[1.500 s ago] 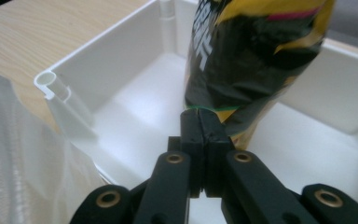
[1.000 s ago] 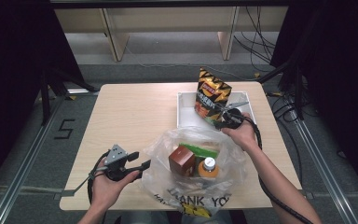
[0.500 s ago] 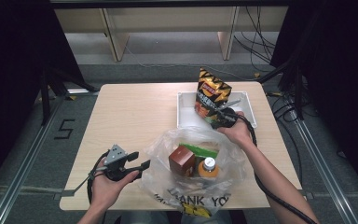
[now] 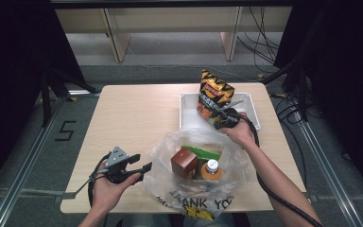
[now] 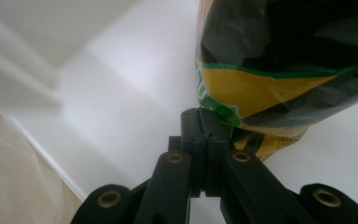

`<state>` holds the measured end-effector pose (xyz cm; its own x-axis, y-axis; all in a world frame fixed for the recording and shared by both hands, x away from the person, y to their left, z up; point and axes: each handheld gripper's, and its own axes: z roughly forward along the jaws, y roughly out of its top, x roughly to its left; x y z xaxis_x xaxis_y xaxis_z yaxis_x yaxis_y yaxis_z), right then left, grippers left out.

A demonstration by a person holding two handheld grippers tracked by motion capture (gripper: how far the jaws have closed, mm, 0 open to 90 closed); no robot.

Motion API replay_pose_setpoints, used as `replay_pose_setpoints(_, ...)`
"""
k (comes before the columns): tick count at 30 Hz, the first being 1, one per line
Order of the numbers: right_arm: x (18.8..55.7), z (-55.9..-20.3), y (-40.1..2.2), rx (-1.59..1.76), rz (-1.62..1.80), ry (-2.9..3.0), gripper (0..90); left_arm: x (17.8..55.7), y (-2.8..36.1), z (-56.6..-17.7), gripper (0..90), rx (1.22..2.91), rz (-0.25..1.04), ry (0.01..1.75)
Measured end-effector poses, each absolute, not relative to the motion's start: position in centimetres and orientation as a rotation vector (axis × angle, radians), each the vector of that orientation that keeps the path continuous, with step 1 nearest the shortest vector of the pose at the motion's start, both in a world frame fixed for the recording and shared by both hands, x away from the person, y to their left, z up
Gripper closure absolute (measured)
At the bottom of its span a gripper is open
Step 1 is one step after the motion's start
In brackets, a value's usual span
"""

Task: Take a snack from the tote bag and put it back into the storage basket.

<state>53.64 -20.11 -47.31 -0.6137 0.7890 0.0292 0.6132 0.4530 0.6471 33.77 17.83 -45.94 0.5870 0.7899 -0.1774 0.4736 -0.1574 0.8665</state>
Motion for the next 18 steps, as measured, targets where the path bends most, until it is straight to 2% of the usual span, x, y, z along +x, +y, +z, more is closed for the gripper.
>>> replay_pose_setpoints(18, 54.06, -47.08, -20.97, 1.266, 0.880, 2.370, 90.0, 33.77, 17.85, -45.97, 39.6, 1.814, 0.396, 1.024)
